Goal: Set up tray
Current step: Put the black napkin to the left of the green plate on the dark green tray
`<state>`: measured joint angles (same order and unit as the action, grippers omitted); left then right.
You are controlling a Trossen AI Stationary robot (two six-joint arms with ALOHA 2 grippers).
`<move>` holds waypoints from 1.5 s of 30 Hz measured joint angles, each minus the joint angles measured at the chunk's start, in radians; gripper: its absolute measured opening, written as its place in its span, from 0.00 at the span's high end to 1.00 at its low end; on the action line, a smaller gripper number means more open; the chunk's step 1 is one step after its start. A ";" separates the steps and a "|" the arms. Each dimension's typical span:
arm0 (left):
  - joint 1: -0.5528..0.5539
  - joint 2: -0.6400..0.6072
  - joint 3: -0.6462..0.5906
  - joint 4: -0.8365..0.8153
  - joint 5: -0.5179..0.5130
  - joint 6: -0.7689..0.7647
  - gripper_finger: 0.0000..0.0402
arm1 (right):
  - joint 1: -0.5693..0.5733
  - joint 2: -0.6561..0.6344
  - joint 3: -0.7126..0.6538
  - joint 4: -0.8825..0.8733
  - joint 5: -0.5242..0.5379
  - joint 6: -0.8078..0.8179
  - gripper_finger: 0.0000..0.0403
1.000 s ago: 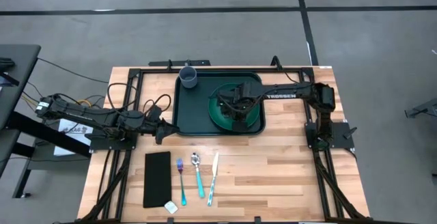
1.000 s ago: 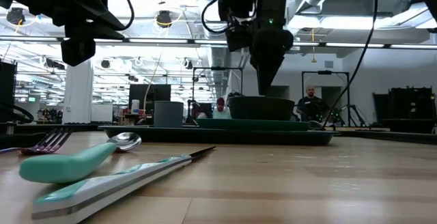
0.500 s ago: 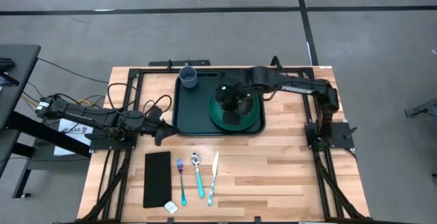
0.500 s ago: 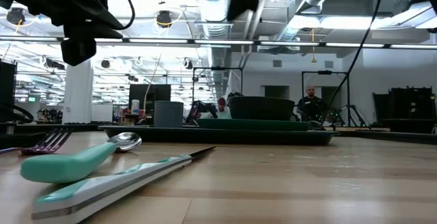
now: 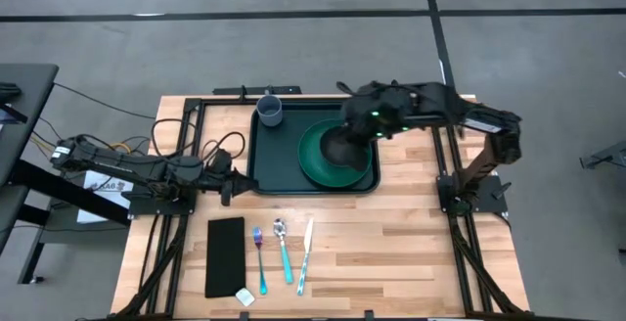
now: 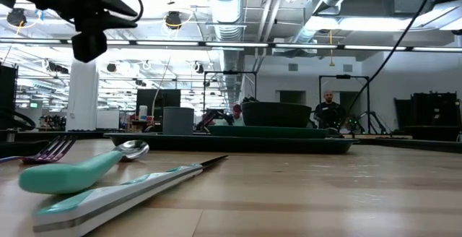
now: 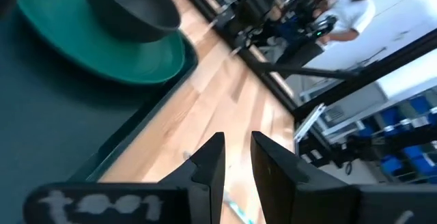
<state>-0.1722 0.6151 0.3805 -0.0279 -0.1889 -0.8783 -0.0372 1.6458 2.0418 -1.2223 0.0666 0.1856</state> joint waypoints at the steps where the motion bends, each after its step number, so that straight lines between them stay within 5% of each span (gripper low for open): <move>1: 0.007 0.000 0.000 0.010 0.000 0.007 0.85 | 0.010 -0.014 0.000 -0.003 0.010 0.007 0.84; 6: 0.044 0.000 0.000 0.108 -0.003 0.071 0.85 | 0.069 -0.090 -0.071 0.055 0.013 -0.050 0.84; 12: 0.075 0.000 0.022 0.199 -0.006 0.183 0.85 | 0.110 -0.316 -0.383 0.325 0.010 -0.026 0.84; 21: 0.075 0.156 0.441 -0.440 -0.041 0.317 0.85 | 0.094 -0.715 -1.013 1.024 -0.040 0.129 0.84; 25: 0.075 0.289 0.647 -0.760 -0.060 0.315 0.85 | 0.089 -0.818 -1.198 1.177 -0.039 0.215 0.84; 33: 0.033 0.506 0.742 -1.259 0.116 0.192 0.85 | 0.093 -0.877 -1.299 1.168 -0.041 0.275 0.84; 45: -0.060 0.815 0.725 -1.302 0.239 0.231 0.76 | 0.165 -0.937 -1.300 1.067 -0.043 0.225 0.84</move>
<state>-0.2324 1.4297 1.1057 -1.3303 0.0503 -0.6476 0.1279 0.7091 0.7422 -0.1556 0.0238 0.4110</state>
